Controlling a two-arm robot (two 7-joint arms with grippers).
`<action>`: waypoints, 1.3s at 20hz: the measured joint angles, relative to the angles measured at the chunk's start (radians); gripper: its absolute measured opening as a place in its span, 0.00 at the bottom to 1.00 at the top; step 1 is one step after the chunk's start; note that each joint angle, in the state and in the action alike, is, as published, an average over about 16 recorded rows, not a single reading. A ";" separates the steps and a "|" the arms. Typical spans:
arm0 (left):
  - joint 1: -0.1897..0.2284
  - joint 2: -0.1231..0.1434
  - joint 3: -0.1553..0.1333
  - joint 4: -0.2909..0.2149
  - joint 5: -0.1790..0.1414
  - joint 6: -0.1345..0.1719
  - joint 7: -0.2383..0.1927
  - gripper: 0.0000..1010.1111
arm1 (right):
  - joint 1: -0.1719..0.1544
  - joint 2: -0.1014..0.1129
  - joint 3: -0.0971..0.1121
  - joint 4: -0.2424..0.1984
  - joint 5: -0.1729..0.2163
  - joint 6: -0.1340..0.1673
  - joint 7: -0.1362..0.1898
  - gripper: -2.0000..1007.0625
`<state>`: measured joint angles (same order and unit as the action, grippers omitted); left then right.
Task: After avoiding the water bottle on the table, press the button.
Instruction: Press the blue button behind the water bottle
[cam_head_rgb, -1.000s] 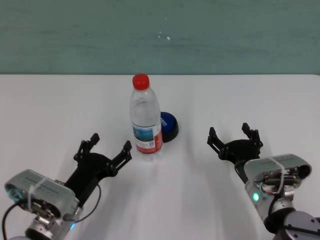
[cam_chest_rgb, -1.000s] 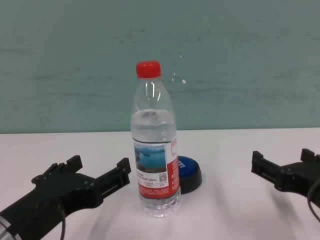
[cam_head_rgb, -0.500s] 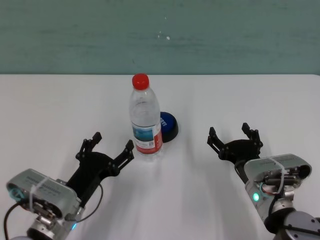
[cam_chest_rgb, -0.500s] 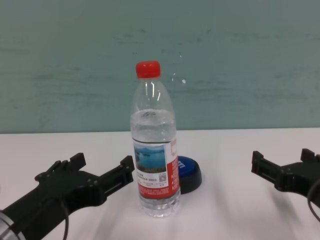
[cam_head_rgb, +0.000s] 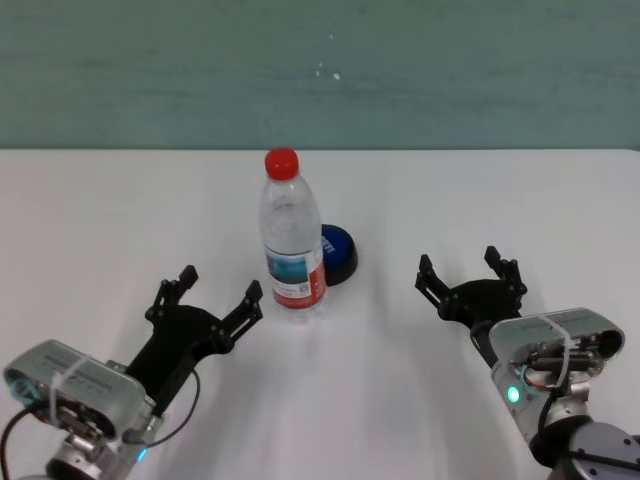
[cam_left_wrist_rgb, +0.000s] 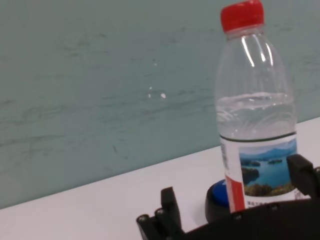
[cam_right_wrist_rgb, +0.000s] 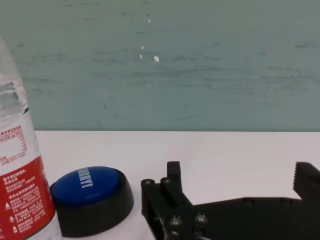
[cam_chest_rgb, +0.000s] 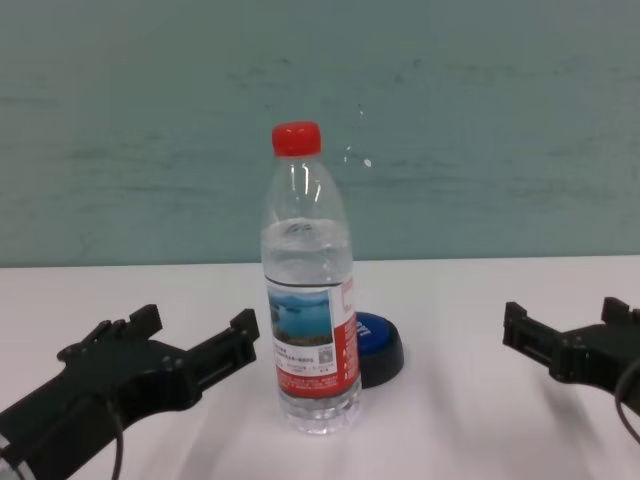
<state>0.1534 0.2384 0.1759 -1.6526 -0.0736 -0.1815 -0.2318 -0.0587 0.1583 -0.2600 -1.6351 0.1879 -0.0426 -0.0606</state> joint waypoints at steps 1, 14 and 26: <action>0.001 0.001 -0.002 -0.002 -0.002 0.001 -0.001 1.00 | 0.000 0.000 0.000 0.000 0.000 0.000 0.000 1.00; 0.029 0.022 -0.033 -0.030 -0.039 0.012 -0.012 1.00 | 0.000 0.000 0.000 0.000 0.000 0.000 0.000 1.00; 0.045 0.034 -0.067 -0.043 -0.064 0.014 -0.011 1.00 | 0.000 0.000 0.000 0.000 0.000 0.000 0.000 1.00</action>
<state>0.1984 0.2727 0.1090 -1.6954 -0.1374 -0.1679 -0.2426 -0.0587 0.1583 -0.2600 -1.6351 0.1879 -0.0426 -0.0606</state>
